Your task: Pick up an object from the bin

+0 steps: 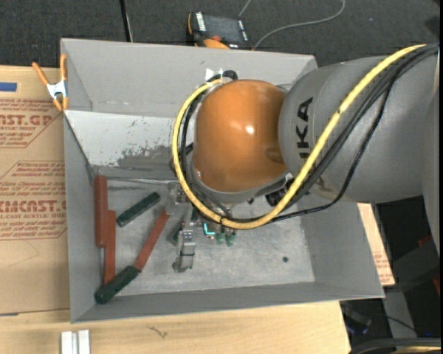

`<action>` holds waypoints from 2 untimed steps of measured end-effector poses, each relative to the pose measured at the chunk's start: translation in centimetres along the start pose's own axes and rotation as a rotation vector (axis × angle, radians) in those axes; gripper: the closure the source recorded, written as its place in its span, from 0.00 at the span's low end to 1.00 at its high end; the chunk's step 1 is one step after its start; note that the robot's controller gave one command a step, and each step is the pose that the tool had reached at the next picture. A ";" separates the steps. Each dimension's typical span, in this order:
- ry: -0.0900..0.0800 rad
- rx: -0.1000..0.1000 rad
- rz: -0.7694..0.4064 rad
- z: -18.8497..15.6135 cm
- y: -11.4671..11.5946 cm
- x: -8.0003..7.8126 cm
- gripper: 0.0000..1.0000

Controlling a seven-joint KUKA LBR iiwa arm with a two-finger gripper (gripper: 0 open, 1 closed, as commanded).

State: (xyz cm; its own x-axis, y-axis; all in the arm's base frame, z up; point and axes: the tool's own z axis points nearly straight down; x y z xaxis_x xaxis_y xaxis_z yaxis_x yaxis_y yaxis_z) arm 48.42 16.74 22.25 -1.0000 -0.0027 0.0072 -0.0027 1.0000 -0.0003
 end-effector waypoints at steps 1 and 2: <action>-0.003 0.000 -0.248 13.4 7.7 -1.3 0.00; -0.005 0.002 -0.245 13.1 7.4 -1.5 1.00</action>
Offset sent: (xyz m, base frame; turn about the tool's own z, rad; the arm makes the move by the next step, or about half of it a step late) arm 0.0138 0.0754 -0.1306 -0.2456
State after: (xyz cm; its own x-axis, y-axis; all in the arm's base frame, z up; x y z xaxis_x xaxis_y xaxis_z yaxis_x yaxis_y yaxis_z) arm 49.84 24.14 9.17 -0.9696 -0.2447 0.0020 -0.2447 0.9696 -0.0016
